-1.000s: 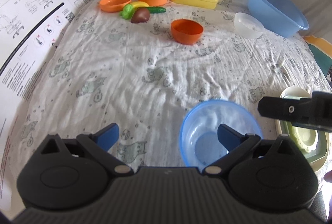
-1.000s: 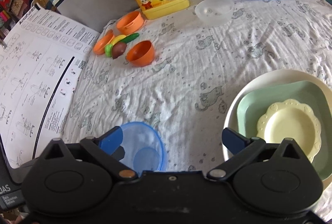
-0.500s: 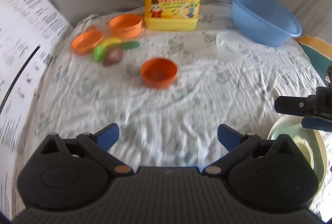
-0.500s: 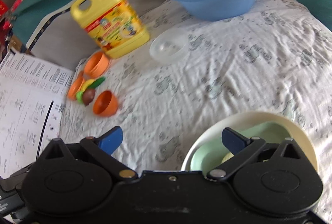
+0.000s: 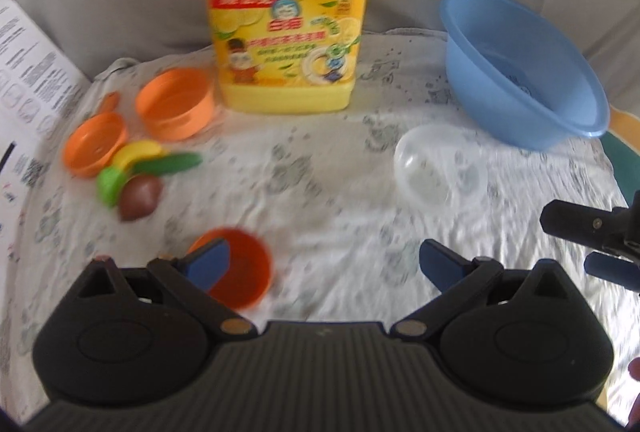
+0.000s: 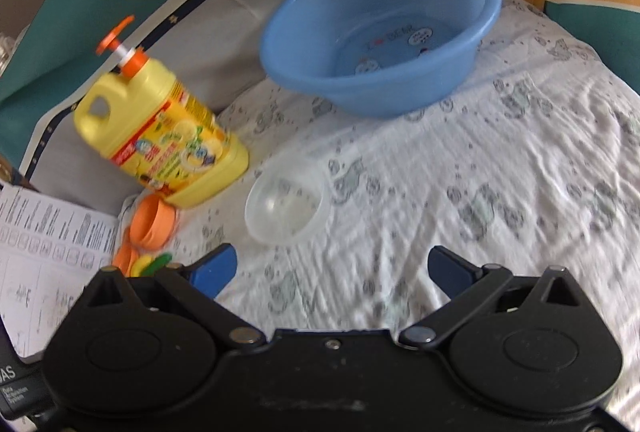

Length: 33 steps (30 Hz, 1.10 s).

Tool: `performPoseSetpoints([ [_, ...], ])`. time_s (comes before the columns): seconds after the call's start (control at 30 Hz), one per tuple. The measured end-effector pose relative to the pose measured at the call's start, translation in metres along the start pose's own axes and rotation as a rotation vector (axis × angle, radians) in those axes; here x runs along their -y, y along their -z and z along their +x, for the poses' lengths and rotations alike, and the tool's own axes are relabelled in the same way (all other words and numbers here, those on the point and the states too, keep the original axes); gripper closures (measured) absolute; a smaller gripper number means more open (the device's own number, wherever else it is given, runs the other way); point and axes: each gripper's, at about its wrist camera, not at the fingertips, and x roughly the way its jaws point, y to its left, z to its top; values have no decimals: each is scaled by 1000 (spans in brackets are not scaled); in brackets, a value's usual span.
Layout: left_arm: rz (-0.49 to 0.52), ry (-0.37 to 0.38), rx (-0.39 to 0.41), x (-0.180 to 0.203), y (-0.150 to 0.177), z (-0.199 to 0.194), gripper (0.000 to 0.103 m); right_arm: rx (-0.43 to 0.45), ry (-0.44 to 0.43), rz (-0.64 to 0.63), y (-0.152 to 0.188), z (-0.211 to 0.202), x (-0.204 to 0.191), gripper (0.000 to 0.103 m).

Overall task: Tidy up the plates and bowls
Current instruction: 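Move both grippers to the clear plastic bowl and grasp its rim, then lower the clear bowl into the blue bowl and open both grippers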

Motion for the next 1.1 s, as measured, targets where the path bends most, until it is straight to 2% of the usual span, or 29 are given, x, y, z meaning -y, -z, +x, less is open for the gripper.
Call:
performPoseSetpoints([
  [0.17,-3,5,-21,12,-19,32,2,-12,-8,40,-25,29,4,0],
  [0.23,3,-4,-29,17,-24,43,9,-15,-11,45,-29,39,4,4],
  [0.3,0,0,-45,20,-27,55,13,-22,-15,55,-32,50,4,15],
  [0.47,9,25,-85,27,-29,78,34,-46,-27,44,-31,75,1,40],
  [0.5,17,28,-91,29,-29,81,37,-50,-30,40,-30,78,1,50],
  [0.53,24,35,-98,30,-28,85,46,-55,-32,37,-30,81,0,61],
  [0.57,29,43,-108,32,-28,88,55,-61,-35,38,-29,86,0,65],
  [0.63,38,58,-118,35,-26,93,67,-67,-40,39,-28,92,0,77],
  [0.7,58,71,-111,38,-25,93,76,-76,-47,38,-26,98,-1,85],
  [0.73,74,79,-108,40,-24,93,83,-81,-55,39,-24,99,-1,85],
  [0.77,88,89,-108,43,-23,92,84,-85,-63,40,-22,101,-2,85],
  [0.87,115,84,-105,46,-21,87,84,-74,-47,16,-17,99,-7,85],
  [1.1,107,81,-119,39,-13,71,84,-79,-56,-3,-4,83,-16,85],
])
